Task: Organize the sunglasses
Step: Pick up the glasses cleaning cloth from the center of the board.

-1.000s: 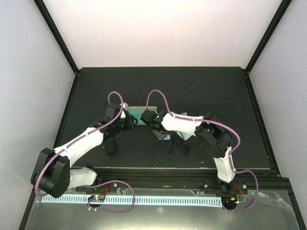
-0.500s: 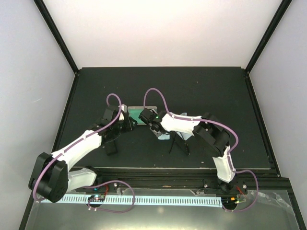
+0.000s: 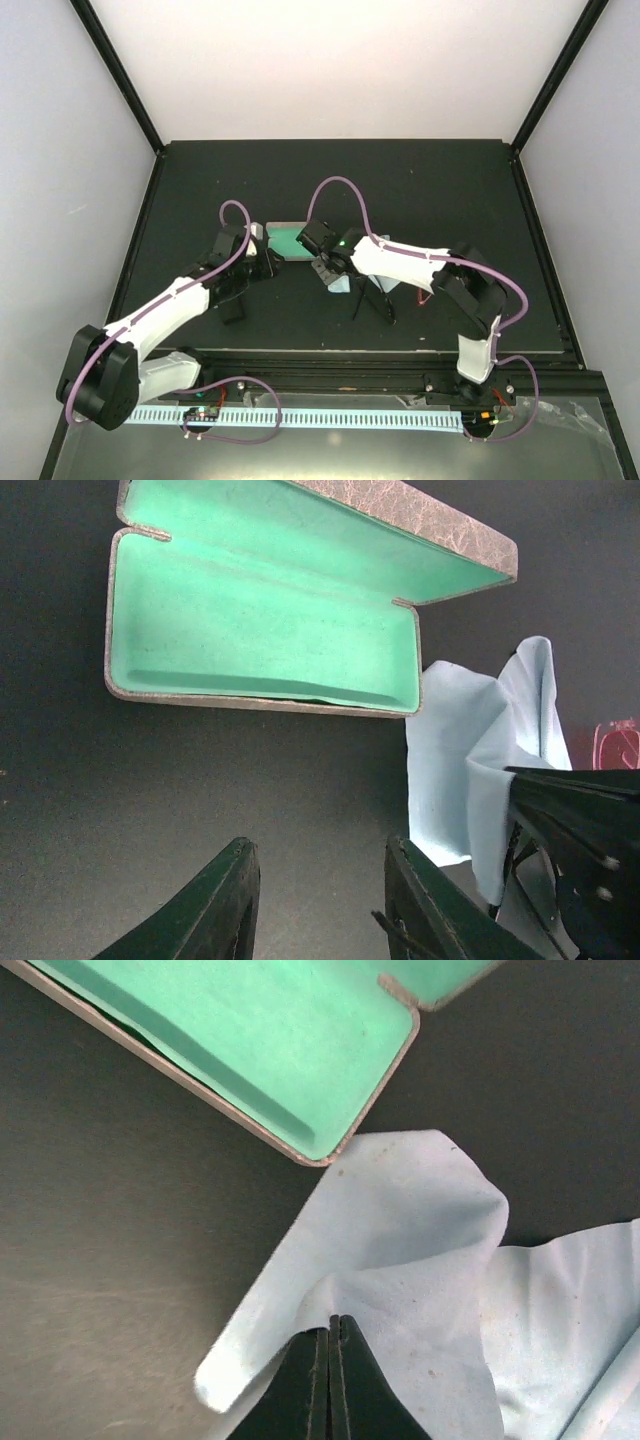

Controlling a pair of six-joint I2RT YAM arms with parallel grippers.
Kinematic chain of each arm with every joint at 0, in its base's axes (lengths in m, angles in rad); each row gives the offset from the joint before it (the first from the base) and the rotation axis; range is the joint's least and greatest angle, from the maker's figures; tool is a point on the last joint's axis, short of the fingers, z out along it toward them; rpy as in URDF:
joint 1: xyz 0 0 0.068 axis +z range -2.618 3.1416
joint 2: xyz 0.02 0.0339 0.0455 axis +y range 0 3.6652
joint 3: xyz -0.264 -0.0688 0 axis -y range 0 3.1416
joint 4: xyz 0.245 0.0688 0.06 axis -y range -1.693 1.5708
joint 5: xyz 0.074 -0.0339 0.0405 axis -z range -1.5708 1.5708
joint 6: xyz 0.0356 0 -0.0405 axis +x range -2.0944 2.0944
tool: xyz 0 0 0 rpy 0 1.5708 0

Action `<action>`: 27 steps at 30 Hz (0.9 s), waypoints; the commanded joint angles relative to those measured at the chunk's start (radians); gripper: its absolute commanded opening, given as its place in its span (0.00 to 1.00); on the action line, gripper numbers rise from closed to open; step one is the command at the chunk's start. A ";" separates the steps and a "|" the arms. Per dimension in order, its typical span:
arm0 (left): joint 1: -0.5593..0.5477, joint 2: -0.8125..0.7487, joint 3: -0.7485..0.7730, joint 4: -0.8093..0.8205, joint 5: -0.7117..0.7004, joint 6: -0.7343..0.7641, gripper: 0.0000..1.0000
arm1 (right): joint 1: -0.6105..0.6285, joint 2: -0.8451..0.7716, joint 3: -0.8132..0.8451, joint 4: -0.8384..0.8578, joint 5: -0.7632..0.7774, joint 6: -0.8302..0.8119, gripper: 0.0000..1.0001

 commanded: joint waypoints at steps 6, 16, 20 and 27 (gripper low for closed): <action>0.006 -0.054 -0.039 -0.006 0.051 -0.010 0.35 | 0.000 -0.152 -0.097 0.036 -0.180 0.190 0.01; 0.007 -0.066 -0.094 0.029 0.094 -0.035 0.37 | 0.007 -0.274 -0.122 0.129 -0.345 0.316 0.01; 0.006 -0.088 -0.092 0.005 0.030 -0.044 0.37 | 0.015 -0.264 -0.054 0.145 -0.366 0.345 0.01; 0.009 -0.127 -0.087 -0.015 -0.032 -0.035 0.37 | 0.047 -0.255 -0.089 0.188 -0.374 0.283 0.01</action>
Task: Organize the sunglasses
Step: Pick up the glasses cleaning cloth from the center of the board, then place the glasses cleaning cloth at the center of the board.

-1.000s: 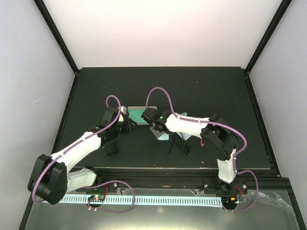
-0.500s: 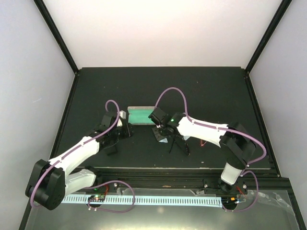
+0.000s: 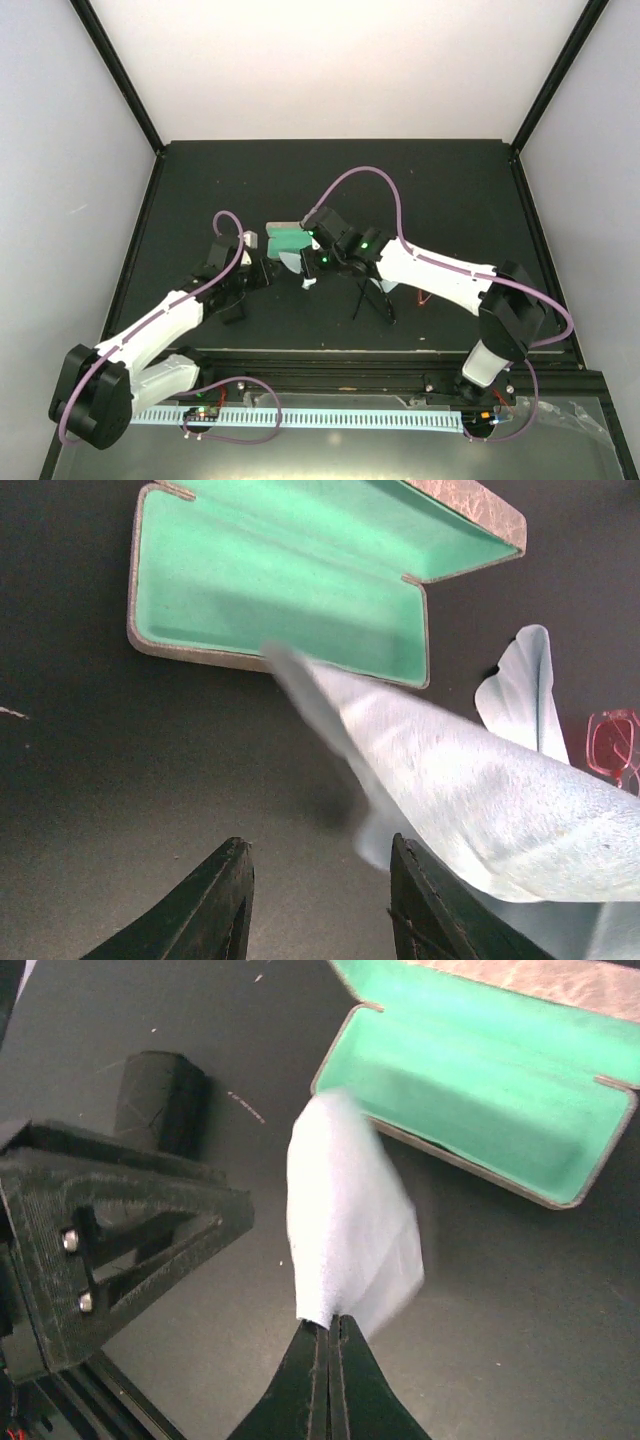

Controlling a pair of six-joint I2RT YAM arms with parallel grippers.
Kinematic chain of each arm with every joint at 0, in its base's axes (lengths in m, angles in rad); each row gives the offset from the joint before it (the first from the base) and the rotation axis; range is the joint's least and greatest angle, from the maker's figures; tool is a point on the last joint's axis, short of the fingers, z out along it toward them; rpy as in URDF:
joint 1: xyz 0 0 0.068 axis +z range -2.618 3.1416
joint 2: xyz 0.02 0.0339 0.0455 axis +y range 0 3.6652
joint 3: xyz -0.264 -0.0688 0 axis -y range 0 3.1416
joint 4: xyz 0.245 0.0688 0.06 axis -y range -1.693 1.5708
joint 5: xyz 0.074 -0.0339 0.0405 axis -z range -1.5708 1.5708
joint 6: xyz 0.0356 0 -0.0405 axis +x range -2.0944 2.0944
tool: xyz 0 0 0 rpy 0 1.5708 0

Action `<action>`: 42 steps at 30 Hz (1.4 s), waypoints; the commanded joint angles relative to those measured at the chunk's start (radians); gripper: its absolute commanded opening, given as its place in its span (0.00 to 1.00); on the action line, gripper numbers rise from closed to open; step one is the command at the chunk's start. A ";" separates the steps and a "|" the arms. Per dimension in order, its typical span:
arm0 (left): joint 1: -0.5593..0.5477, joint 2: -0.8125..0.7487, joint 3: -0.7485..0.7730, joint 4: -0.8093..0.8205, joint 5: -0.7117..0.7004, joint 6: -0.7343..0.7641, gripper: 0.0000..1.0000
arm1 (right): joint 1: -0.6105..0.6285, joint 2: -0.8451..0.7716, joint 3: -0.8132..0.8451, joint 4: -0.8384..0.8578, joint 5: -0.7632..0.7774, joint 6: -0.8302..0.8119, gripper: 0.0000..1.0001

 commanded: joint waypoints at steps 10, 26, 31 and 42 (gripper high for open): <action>0.007 -0.089 -0.062 -0.043 -0.085 -0.003 0.37 | 0.180 0.014 -0.272 0.137 -0.065 -0.111 0.01; -0.005 -0.035 -0.157 0.165 0.258 -0.109 0.57 | 0.170 -0.003 -0.250 0.206 0.156 0.108 0.01; -0.009 -0.037 -0.180 0.217 0.241 -0.169 0.57 | 0.139 0.013 -0.217 0.239 0.148 0.104 0.01; -0.038 -0.011 -0.212 0.269 0.174 -0.152 0.51 | 0.096 0.064 -0.156 0.201 0.106 0.075 0.01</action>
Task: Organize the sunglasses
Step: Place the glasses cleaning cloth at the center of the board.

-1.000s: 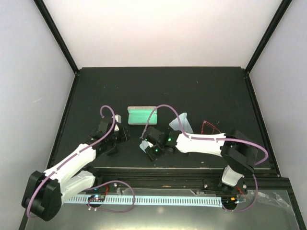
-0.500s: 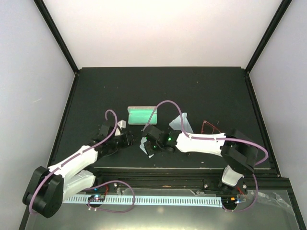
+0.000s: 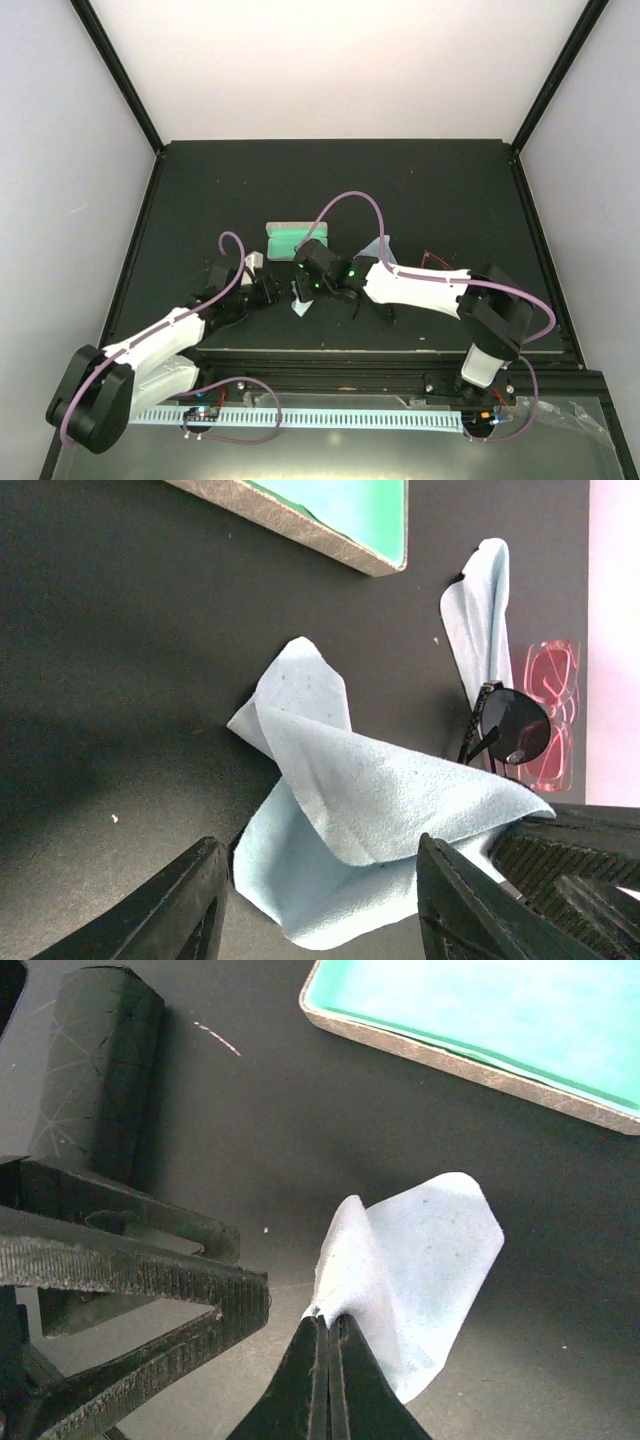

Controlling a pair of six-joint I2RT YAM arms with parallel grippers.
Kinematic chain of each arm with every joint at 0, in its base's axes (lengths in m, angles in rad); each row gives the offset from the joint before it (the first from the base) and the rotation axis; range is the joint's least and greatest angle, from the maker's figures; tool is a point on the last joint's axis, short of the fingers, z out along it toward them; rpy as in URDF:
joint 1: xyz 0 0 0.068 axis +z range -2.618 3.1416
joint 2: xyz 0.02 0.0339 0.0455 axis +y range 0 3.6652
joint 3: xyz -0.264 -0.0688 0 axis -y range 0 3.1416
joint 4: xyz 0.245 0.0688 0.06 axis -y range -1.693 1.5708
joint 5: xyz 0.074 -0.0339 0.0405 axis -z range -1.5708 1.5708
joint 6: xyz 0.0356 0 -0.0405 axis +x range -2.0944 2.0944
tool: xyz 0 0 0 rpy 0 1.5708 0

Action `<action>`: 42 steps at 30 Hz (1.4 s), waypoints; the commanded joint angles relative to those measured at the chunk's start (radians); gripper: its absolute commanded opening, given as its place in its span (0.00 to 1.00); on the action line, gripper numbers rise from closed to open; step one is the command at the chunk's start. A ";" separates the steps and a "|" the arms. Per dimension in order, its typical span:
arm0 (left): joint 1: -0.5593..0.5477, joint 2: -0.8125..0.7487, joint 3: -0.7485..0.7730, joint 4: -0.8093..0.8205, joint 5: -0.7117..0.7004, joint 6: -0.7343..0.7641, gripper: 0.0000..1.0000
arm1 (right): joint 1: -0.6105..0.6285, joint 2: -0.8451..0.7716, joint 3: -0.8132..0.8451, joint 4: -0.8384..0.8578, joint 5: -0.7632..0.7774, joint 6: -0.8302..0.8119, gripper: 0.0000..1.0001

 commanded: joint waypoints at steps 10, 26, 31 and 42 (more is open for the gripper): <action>-0.037 0.181 0.026 0.155 0.023 -0.042 0.48 | -0.029 0.015 -0.047 -0.008 -0.016 -0.016 0.01; -0.115 0.217 0.032 0.158 0.014 -0.039 0.38 | -0.031 -0.083 -0.274 -0.086 0.284 0.213 0.01; -0.142 0.250 0.057 0.198 0.036 -0.038 0.36 | -0.032 -0.114 -0.287 -0.100 0.259 0.214 0.10; -0.169 0.385 0.178 0.074 -0.033 0.038 0.42 | -0.031 -0.194 -0.265 -0.116 0.252 0.144 0.36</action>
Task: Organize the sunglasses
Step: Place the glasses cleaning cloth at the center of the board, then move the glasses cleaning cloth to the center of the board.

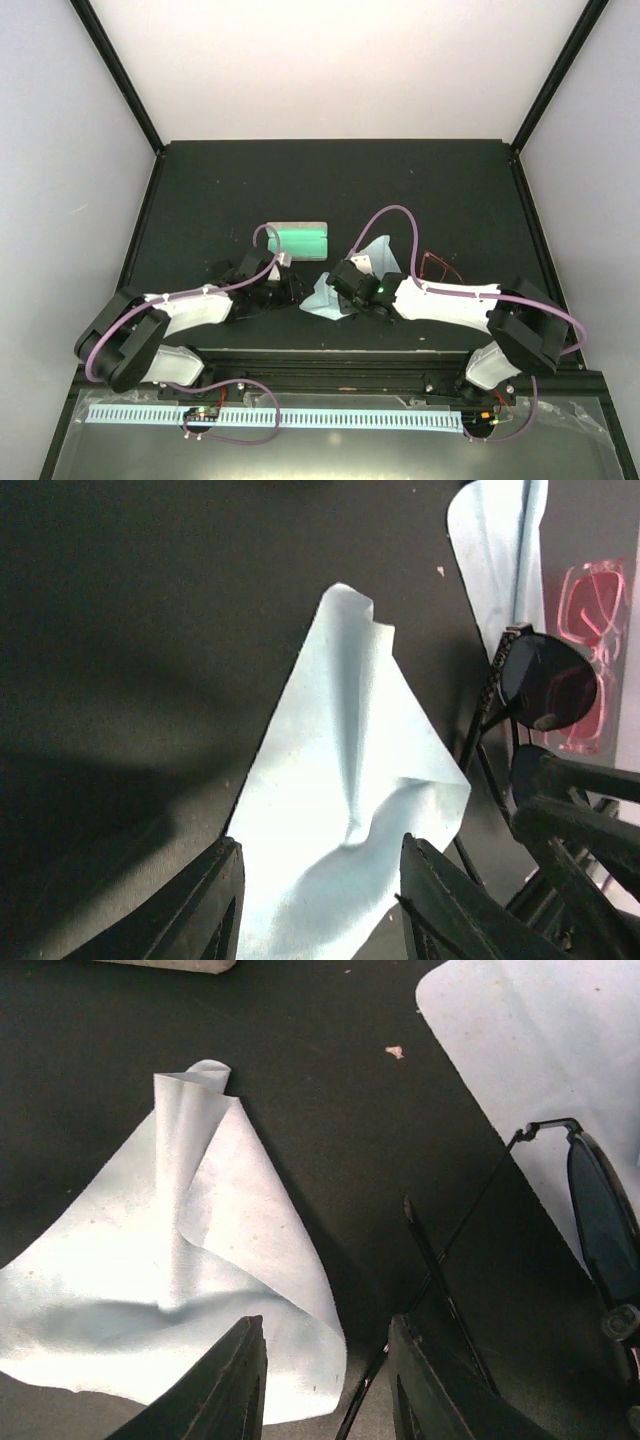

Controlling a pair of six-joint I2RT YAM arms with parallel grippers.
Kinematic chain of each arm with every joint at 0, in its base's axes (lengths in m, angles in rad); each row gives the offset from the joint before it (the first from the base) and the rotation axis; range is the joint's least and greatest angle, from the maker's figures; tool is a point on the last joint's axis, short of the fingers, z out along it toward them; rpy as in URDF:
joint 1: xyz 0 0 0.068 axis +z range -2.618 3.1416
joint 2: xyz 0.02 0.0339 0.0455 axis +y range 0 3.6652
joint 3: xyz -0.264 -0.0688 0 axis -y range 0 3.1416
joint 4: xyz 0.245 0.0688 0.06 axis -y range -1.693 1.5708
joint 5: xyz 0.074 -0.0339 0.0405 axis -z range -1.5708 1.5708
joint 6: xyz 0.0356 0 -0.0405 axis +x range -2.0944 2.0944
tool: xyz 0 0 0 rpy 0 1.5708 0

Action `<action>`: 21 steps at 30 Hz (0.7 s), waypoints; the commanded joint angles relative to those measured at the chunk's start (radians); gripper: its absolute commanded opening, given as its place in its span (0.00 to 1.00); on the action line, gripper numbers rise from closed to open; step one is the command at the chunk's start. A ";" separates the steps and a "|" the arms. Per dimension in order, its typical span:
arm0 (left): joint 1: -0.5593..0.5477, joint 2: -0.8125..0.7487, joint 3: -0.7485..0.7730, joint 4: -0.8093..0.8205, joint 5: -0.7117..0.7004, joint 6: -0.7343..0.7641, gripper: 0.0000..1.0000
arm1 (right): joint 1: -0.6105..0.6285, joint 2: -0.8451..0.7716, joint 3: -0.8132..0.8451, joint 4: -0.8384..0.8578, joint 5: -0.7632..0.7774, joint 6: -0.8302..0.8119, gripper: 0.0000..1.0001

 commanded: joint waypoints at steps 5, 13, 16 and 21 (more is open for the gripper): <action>-0.030 0.138 0.127 -0.110 -0.041 0.126 0.38 | -0.006 -0.001 0.011 0.111 -0.085 -0.076 0.35; -0.042 0.245 0.237 -0.217 -0.149 0.210 0.37 | -0.029 0.008 -0.023 0.178 -0.141 -0.065 0.32; -0.066 0.299 0.270 -0.242 -0.133 0.215 0.36 | -0.050 -0.010 -0.051 0.194 -0.143 -0.045 0.31; -0.117 0.344 0.286 -0.282 -0.181 0.195 0.26 | -0.078 -0.046 -0.098 0.215 -0.148 -0.022 0.31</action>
